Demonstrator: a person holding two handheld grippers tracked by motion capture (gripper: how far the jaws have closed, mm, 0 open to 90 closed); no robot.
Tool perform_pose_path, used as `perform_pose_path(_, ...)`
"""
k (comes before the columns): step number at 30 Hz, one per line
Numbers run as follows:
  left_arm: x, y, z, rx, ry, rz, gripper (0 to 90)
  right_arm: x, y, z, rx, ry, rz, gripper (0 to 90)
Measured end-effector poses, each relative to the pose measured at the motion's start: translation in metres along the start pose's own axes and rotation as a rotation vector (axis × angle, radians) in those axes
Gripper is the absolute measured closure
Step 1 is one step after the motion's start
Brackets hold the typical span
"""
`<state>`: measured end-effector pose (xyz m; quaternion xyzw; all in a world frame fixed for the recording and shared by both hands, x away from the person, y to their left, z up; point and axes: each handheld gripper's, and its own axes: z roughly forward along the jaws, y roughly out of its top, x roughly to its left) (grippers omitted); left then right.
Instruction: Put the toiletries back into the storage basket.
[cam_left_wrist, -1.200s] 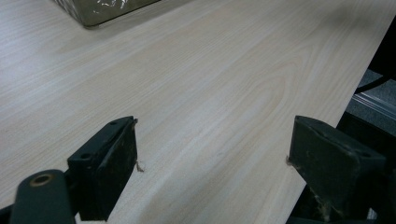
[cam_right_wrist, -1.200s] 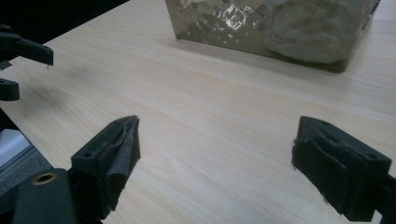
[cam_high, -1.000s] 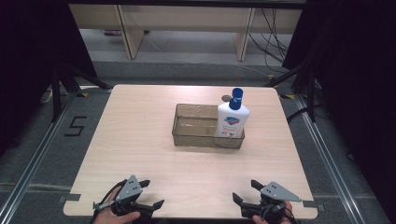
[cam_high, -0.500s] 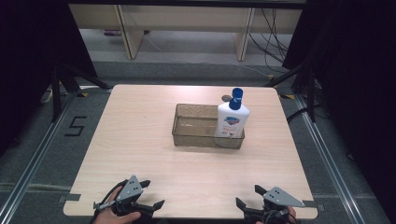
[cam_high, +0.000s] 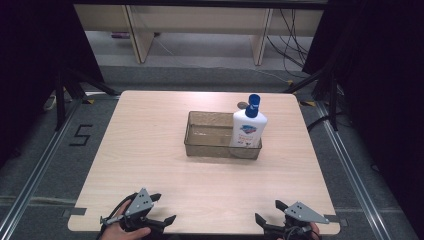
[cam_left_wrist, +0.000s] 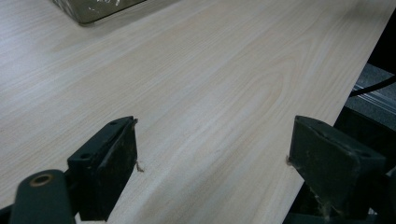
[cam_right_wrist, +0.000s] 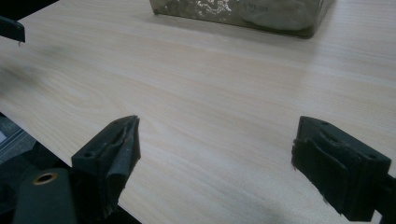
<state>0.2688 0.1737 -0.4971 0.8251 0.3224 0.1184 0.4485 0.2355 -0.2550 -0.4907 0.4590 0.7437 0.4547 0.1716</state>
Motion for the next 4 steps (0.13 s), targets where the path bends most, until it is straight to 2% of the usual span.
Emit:
perform_pose_path(2, 0.0021, 0.0001, -0.0007, 0.024, 0.01, 0.021, 14.8, -0.0011, -0.0001, 0.0003, -0.002, -0.013, -0.013, 15.4)
perform_pose_path(3, 0.0008, 0.0, 0.0, 0.012, 0.006, 0.006, 14.9, -0.0004, 0.0, 0.0, 0.001, -0.003, -0.004, 15.4)
perform_pose_path(4, 0.0005, -0.0002, 0.0002, 0.012, 0.013, 0.007, 14.8, -0.001, -0.0002, 0.0003, -0.001, -0.009, -0.014, 15.4)
